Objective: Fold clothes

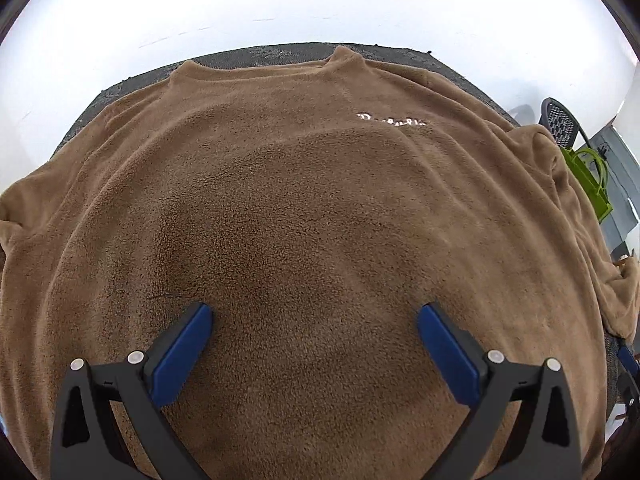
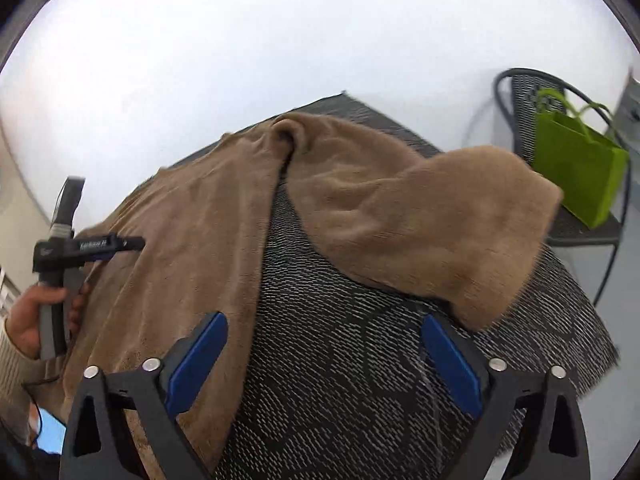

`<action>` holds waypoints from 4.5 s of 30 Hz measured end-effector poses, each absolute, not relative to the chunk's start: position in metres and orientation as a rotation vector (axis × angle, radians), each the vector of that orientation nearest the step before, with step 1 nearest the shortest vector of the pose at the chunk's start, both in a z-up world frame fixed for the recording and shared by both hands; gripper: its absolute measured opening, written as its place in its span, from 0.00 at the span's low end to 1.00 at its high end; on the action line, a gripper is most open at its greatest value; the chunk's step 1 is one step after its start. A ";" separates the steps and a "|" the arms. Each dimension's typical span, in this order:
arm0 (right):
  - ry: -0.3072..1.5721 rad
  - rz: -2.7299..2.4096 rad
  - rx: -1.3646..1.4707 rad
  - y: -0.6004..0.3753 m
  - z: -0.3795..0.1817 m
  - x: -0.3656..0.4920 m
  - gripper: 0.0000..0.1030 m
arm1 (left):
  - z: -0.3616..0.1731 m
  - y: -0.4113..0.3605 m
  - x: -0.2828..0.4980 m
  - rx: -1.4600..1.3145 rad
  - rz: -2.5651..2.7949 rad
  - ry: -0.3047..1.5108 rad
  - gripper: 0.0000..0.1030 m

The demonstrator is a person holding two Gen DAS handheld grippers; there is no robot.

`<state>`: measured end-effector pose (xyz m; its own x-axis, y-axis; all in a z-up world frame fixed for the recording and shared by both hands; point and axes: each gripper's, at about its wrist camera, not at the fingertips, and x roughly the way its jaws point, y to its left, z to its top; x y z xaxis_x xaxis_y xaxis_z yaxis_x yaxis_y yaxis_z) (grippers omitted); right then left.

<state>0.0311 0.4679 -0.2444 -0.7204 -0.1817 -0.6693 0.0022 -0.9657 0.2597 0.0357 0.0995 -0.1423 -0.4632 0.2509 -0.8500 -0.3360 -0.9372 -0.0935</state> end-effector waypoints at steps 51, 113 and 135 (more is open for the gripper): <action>-0.871 -2.791 0.870 0.544 -0.248 0.013 0.78 | -0.138 0.102 0.052 -1.368 2.393 0.110 1.00; -0.475 -2.900 1.005 0.502 -0.244 0.005 0.78 | -0.142 0.107 0.061 -1.334 2.410 0.165 1.00; -0.370 -2.921 1.038 0.489 -0.246 -0.003 0.78 | -0.142 0.105 0.062 -1.324 2.407 0.162 1.00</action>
